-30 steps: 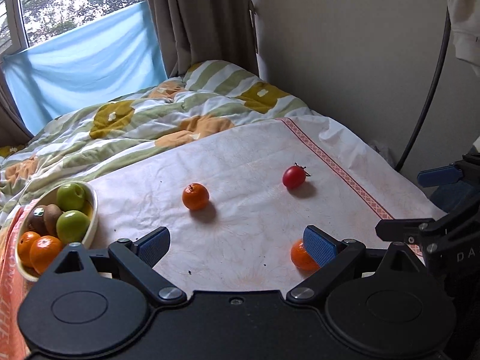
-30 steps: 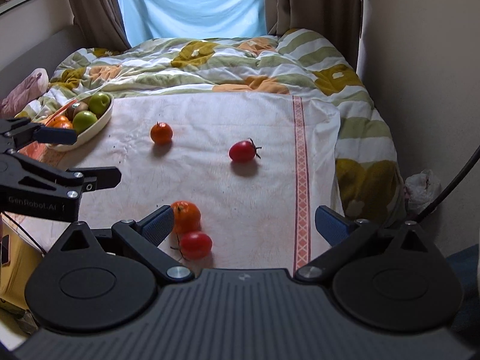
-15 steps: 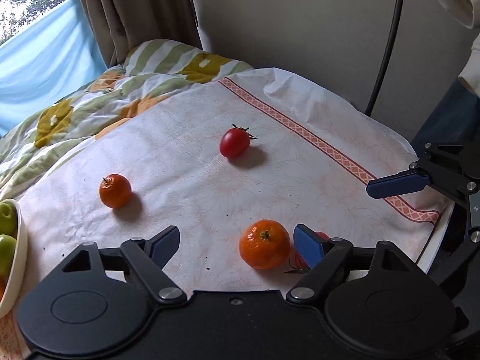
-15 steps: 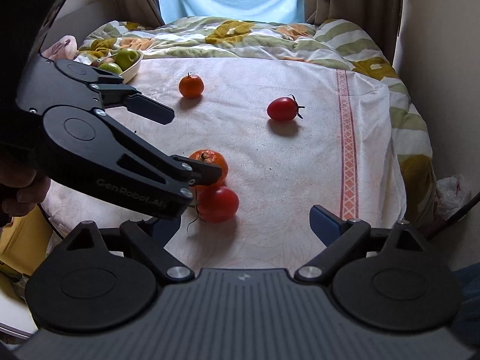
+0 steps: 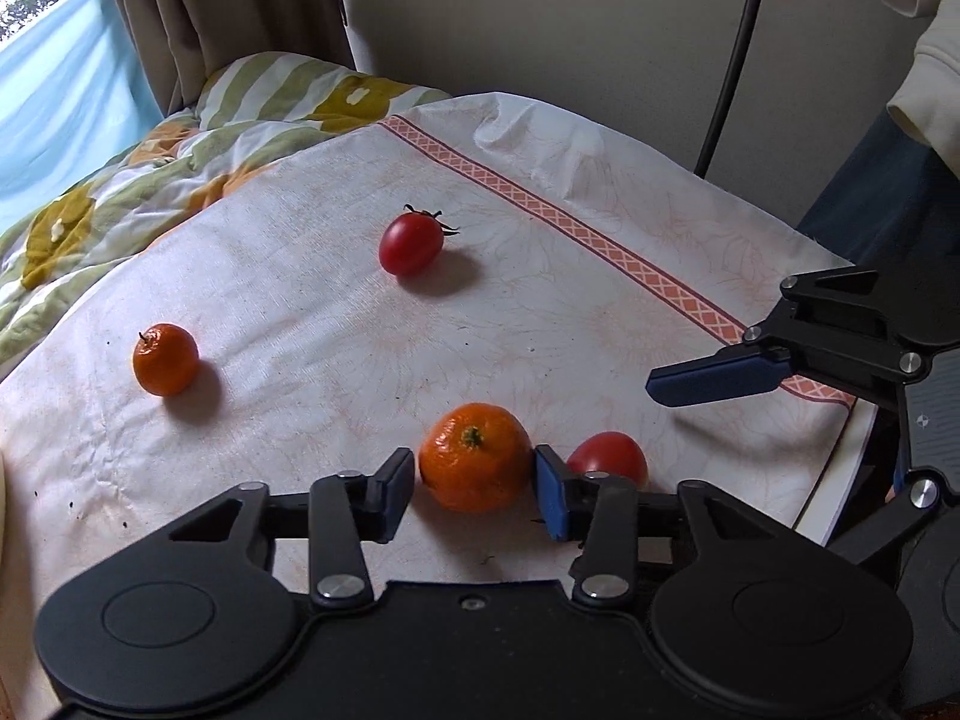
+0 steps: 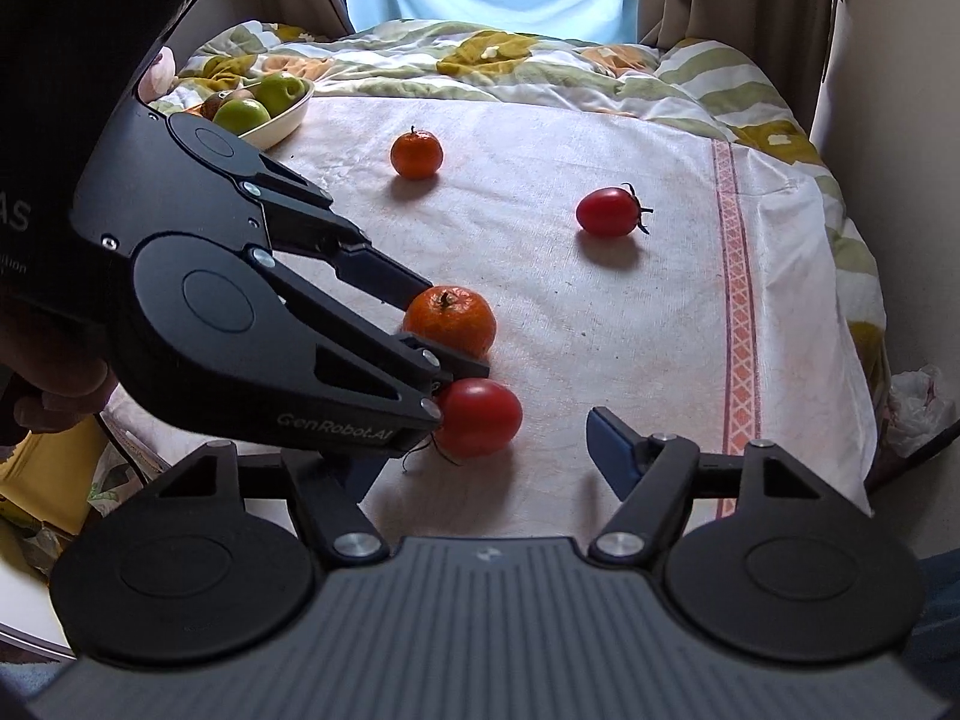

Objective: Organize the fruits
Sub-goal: 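Grasp a mandarin with the left tool while the right tool grasps a red tomato, then carry the mandarin and tomato to the duck bowl with both tools, then release the mandarin into the bowl with the left tool while the right tool drops the tomato, then move both open tools back toward the last mandarin and tomato, then grasp the last mandarin with the left tool while the right tool grasps a red tomato, then carry the mandarin and tomato to the duck bowl with both tools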

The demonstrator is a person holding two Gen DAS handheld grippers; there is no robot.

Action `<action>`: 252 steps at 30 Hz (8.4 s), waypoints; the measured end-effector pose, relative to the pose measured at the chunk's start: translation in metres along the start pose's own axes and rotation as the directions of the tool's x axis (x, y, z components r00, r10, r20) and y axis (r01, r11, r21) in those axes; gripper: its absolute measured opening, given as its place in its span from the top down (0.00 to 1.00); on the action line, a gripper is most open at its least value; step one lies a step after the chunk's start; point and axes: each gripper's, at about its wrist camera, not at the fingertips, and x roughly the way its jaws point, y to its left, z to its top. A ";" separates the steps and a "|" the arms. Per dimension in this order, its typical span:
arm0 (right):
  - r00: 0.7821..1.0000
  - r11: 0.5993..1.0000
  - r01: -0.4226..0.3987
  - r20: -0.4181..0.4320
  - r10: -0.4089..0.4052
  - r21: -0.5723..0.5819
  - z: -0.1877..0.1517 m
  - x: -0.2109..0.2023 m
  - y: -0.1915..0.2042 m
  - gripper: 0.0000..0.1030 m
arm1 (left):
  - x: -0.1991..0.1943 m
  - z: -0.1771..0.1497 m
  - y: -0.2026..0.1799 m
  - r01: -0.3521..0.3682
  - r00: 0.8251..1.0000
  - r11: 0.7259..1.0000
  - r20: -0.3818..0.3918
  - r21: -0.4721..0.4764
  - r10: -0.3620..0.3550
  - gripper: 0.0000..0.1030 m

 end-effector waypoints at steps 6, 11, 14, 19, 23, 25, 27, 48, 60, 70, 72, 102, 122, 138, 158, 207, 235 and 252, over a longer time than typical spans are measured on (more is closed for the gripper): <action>1.000 1.000 -0.005 -0.004 0.005 -0.018 0.000 0.005 0.006 0.25 | -0.003 -0.005 0.003 -0.023 1.000 1.000 0.013 -0.003 0.023 0.57; 1.000 1.000 -0.003 -0.005 0.003 -0.018 -0.001 0.007 0.008 0.27 | -0.011 -0.009 0.016 -0.054 0.998 0.998 0.019 -0.040 0.055 0.57; 1.000 1.000 -0.006 -0.008 0.006 -0.021 -0.001 0.009 0.011 0.29 | -0.017 -0.011 0.021 -0.069 0.997 0.996 0.023 -0.061 0.071 0.57; 1.000 1.000 0.002 -0.003 -0.002 -0.028 0.000 0.013 0.014 0.33 | -0.025 -0.016 0.027 -0.089 0.995 0.992 0.027 -0.086 0.091 0.57; 1.000 0.999 0.016 0.010 -0.016 -0.041 0.000 0.013 0.016 0.43 | -0.031 -0.021 0.030 -0.098 0.994 0.990 0.029 -0.100 0.102 0.57; 1.000 0.999 0.015 0.014 -0.015 -0.034 0.001 0.013 0.014 0.44 | -0.033 -0.023 0.030 -0.101 0.994 0.989 0.029 -0.106 0.105 0.57; 1.000 0.999 0.016 0.020 -0.016 -0.032 0.001 0.013 0.014 0.46 | -0.034 -0.025 0.031 -0.105 0.994 0.988 0.028 -0.113 0.109 0.57; 0.997 0.995 -0.001 0.070 0.008 -0.095 0.034 -0.008 0.028 0.51 | -0.092 -0.036 0.059 -0.206 0.971 0.948 0.072 -0.242 0.230 0.57; 0.990 0.984 -0.064 0.112 0.083 -0.165 0.115 -0.019 0.068 0.51 | -0.156 -0.048 0.119 -0.277 0.940 0.865 0.069 -0.419 0.334 0.57; 0.981 0.976 -0.127 0.124 0.150 -0.178 0.187 0.013 0.123 0.51 | -0.179 -0.068 0.202 -0.298 0.920 0.769 0.045 -0.566 0.390 0.57; 0.979 0.975 -0.139 0.121 0.162 -0.175 0.199 0.021 0.134 0.51 | -0.181 -0.070 0.217 -0.316 0.912 0.754 0.035 -0.576 0.409 0.57; 0.994 0.993 -0.107 0.026 0.109 -0.050 0.284 0.152 0.194 0.51 | -0.111 -0.072 0.316 -0.327 0.931 0.848 0.012 -0.416 0.365 0.06; 0.993 0.994 -0.109 -0.040 0.110 0.032 0.285 0.194 0.204 0.50 | -0.142 -0.097 0.329 -0.323 0.925 0.799 0.008 -0.506 0.379 0.06; 0.996 0.993 -0.088 0.009 0.087 0.084 0.275 0.173 0.199 0.00 | -0.151 -0.093 0.318 -0.333 0.920 0.808 0.021 -0.486 0.392 0.06; 0.994 0.996 -0.038 0.106 0.030 0.080 0.247 0.026 0.143 0.00 | -0.207 -0.053 0.232 -0.395 0.867 0.775 0.080 -0.493 0.493 0.06; 0.976 0.882 0.209 -0.035 -0.214 0.423 0.092 0.060 -0.044 0.02 | 0.031 0.028 0.130 -0.212 0.975 0.951 0.017 -0.226 0.221 0.50; 0.965 0.871 0.254 -0.047 -0.259 0.420 0.113 0.104 -0.042 0.36 | 0.010 0.025 0.137 -0.185 0.979 0.954 0.040 -0.235 0.200 0.60; 0.967 0.902 0.244 -0.019 -0.254 0.356 0.112 0.089 -0.042 0.56 | -0.018 0.023 0.127 -0.216 0.969 0.933 0.057 -0.287 0.242 0.60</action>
